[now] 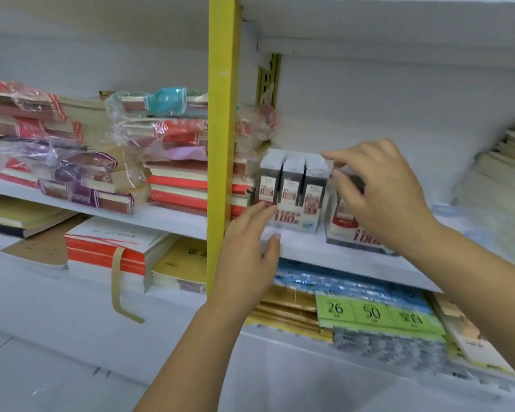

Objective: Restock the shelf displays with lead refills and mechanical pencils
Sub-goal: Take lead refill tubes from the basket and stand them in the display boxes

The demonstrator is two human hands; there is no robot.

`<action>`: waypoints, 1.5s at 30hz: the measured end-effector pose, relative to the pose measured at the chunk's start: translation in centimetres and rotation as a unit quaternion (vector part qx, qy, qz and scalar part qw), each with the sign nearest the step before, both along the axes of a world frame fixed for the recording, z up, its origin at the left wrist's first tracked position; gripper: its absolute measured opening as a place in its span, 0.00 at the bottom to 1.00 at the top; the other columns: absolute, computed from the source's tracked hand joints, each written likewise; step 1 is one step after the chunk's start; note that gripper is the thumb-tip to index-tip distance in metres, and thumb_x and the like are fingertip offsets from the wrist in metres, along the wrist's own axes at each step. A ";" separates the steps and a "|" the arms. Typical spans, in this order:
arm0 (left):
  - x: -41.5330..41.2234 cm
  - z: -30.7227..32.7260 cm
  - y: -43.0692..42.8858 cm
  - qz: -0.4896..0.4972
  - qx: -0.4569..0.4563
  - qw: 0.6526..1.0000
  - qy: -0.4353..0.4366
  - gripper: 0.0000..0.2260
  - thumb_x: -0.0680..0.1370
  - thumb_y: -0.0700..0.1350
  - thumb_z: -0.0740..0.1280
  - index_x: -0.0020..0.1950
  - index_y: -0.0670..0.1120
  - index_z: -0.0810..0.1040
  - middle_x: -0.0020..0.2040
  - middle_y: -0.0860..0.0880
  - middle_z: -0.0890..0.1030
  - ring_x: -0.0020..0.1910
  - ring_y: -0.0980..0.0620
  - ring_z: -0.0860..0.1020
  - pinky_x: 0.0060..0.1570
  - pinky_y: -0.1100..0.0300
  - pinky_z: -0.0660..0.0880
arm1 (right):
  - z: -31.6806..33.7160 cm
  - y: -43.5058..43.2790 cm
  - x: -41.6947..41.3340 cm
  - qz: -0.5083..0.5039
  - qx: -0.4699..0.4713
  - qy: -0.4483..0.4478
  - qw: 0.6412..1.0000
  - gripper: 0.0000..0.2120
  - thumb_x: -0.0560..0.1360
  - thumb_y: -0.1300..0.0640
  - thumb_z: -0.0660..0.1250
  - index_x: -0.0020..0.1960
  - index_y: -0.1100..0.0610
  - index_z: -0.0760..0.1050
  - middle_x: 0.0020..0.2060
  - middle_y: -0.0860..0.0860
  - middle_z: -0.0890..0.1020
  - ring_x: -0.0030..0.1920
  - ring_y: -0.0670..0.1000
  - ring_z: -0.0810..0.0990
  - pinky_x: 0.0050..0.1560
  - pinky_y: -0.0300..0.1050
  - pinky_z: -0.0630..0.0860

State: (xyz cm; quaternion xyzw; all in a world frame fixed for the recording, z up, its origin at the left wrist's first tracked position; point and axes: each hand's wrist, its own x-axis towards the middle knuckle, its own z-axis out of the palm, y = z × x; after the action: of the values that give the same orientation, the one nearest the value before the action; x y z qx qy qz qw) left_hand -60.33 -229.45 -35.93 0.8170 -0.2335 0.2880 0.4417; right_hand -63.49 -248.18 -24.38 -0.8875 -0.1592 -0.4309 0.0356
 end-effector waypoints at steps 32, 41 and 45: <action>-12.1 -43.7 -0.3 -0.091 0.289 0.731 0.612 0.32 0.73 0.37 0.75 0.75 0.46 0.69 0.78 0.46 0.62 0.75 0.45 0.65 0.72 0.61 0.60 | -58.6 0.1 -13.9 -0.109 0.228 0.649 0.718 0.23 0.76 0.55 0.70 0.69 0.56 0.70 0.60 0.54 0.68 0.63 0.54 0.67 0.61 0.47 0.68; -12.2 -44.8 -0.7 -0.057 0.270 0.743 0.610 0.30 0.73 0.36 0.74 0.72 0.49 0.68 0.71 0.45 0.68 0.63 0.45 0.76 0.65 0.53 0.75 | -58.5 -1.3 -13.6 -0.128 0.199 0.580 0.779 0.10 0.73 0.56 0.73 0.51 0.55 0.76 0.52 0.51 0.73 0.57 0.54 0.70 0.54 0.46 0.67; -12.1 -44.8 -1.0 -0.016 0.156 0.766 0.623 0.40 0.72 0.34 0.75 0.77 0.56 0.61 0.70 0.49 0.69 0.62 0.44 0.78 0.62 0.46 0.78 | -58.4 -1.5 -13.5 -0.133 0.192 0.553 0.800 0.10 0.71 0.59 0.74 0.50 0.57 0.77 0.58 0.53 0.76 0.60 0.56 0.71 0.59 0.48 0.67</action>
State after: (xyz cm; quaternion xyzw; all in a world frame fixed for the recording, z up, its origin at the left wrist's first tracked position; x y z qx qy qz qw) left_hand -72.46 -230.47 -80.74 0.8708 0.0383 -0.3318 0.3609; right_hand -76.99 -249.70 -82.74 -0.9624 0.0931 0.1108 0.2299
